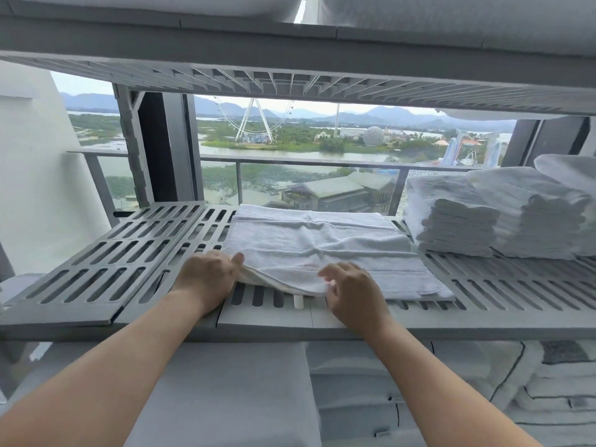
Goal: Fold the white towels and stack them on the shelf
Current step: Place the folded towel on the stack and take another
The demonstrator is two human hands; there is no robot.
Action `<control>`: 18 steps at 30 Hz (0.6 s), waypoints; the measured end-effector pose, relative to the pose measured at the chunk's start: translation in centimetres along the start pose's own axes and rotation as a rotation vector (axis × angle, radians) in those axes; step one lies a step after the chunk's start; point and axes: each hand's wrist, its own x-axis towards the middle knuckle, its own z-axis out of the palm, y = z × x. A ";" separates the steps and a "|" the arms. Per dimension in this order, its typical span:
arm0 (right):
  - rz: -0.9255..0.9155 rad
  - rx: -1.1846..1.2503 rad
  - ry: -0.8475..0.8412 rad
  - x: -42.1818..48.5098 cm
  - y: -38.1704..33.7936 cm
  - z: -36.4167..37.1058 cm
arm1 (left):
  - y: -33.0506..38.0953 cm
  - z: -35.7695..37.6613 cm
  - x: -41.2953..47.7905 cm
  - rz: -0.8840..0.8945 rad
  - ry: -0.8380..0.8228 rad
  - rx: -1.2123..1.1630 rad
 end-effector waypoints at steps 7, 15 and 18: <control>0.308 -0.315 -0.072 -3.3 7.1 -5.1 | 2.9 -2.0 0.0 -0.162 -0.012 0.079; 0.381 -0.341 -0.242 -3.4 9.9 -7.1 | 5.3 -3.4 -0.4 -0.291 -0.125 0.138; 0.364 -0.340 -0.382 -2.1 10.7 -7.4 | 5.2 -3.5 -0.1 -0.274 -0.159 0.155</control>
